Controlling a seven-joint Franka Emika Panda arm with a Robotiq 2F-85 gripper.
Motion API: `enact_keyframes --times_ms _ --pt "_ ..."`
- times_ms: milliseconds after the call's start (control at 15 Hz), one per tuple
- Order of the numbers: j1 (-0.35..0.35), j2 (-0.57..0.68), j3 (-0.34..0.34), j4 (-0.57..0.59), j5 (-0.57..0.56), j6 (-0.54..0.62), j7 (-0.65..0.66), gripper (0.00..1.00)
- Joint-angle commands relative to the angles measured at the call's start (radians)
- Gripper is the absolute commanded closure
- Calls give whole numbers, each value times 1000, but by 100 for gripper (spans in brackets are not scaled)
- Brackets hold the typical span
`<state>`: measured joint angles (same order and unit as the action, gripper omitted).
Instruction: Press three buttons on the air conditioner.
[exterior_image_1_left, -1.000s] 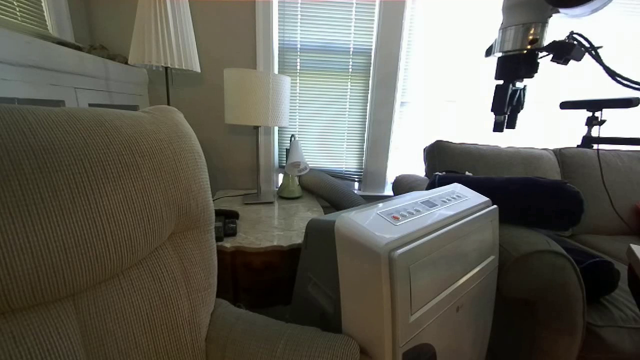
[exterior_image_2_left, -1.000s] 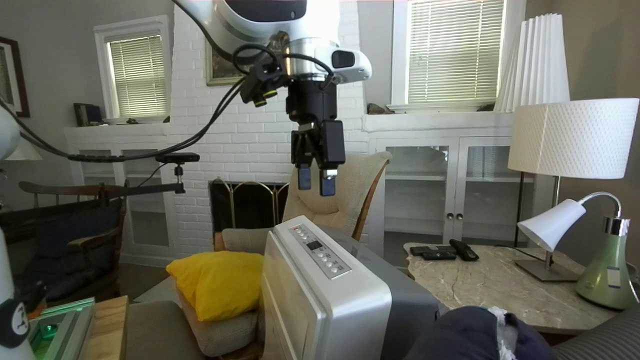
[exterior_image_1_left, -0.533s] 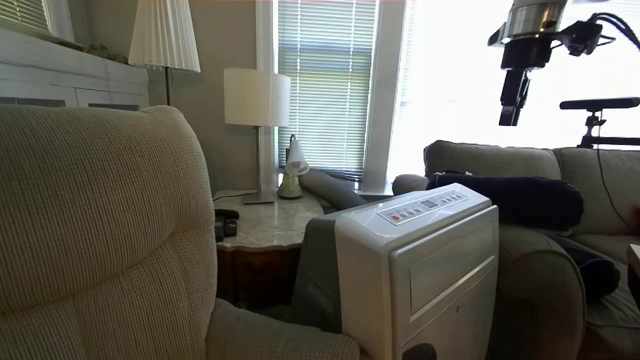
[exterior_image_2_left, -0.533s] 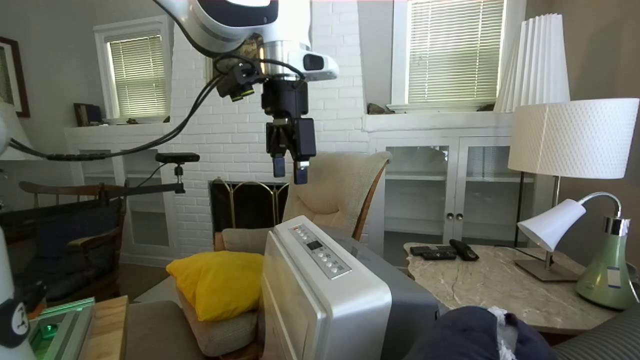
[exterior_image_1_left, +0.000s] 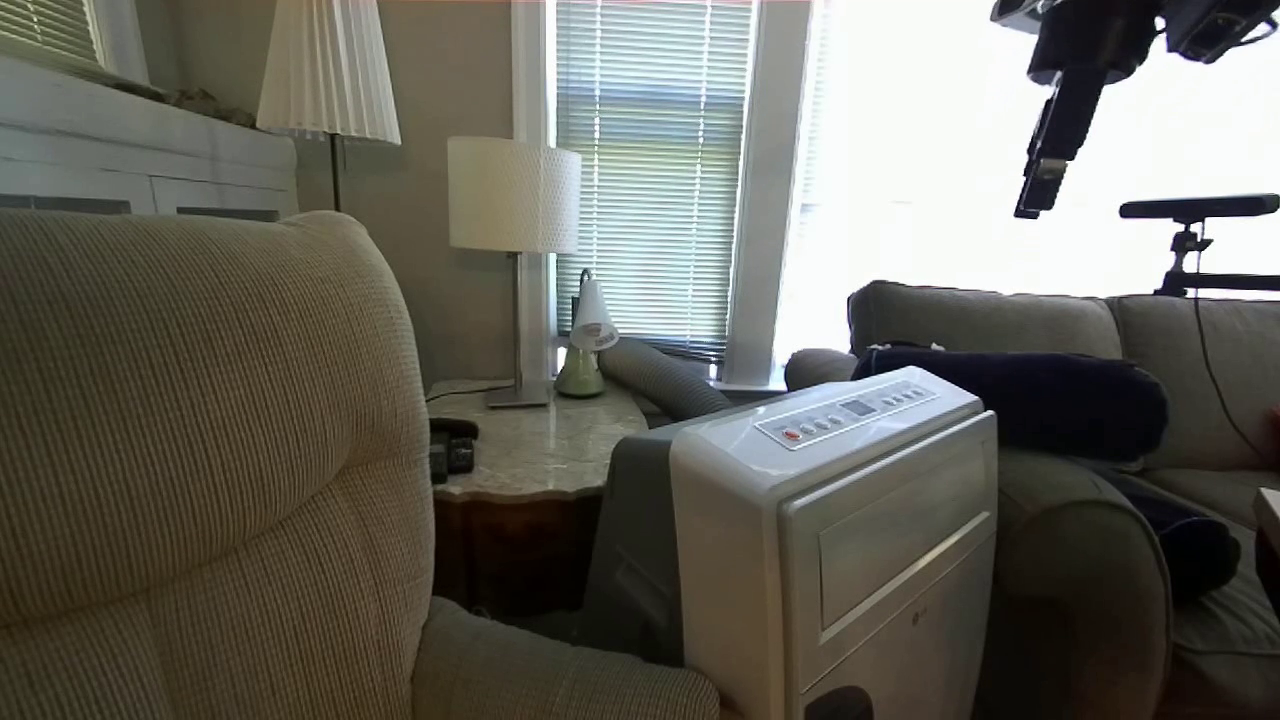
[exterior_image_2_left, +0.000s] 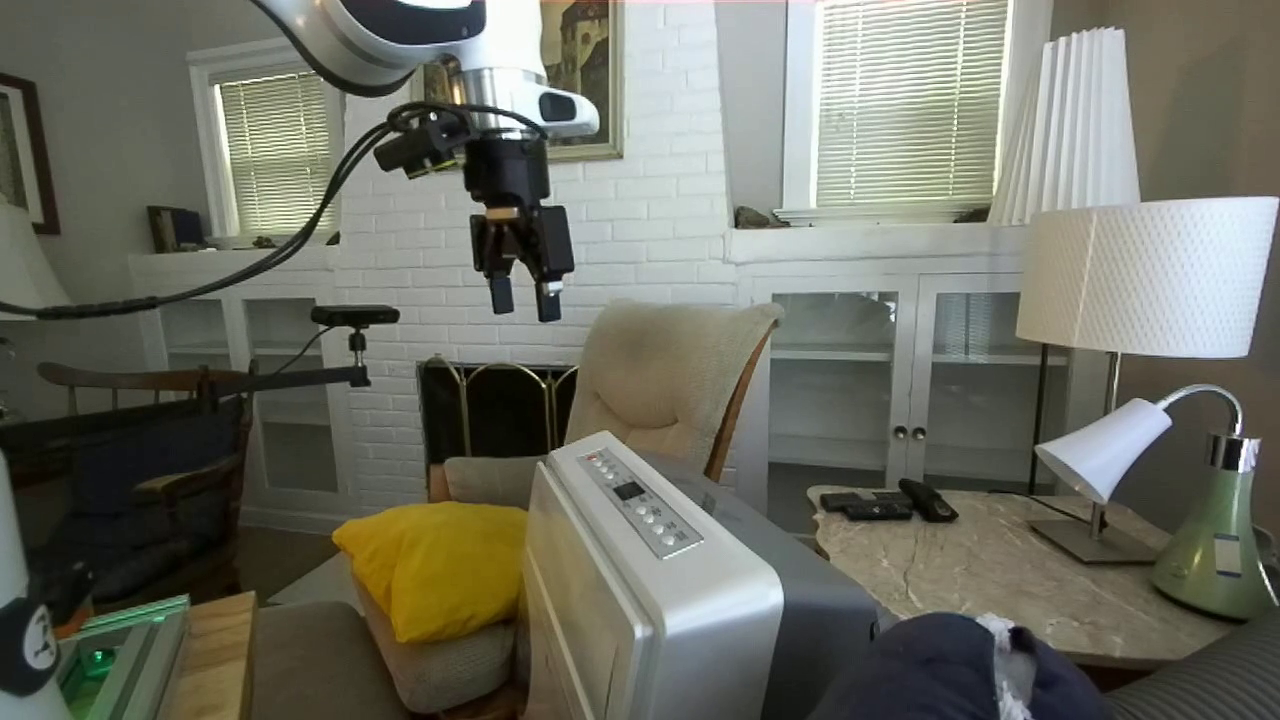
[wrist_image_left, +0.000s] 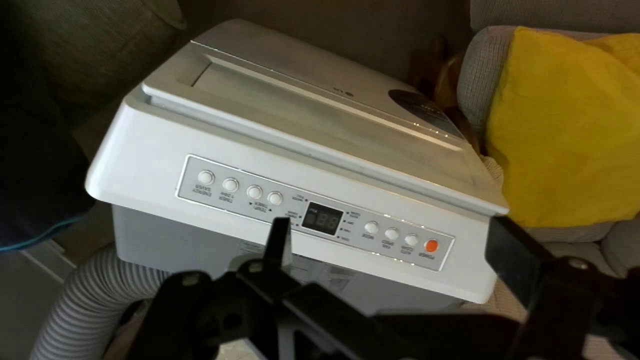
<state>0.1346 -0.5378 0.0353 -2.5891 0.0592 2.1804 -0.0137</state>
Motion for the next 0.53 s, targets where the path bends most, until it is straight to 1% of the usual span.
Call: enact_keyframes --times_ms 0,200,467 --pt "51 -65 32 -12 43 -16 -31 0" --pt "89 -50 65 16 56 -1 -10 0" --pt "110 -3 99 57 79 20 23 0"
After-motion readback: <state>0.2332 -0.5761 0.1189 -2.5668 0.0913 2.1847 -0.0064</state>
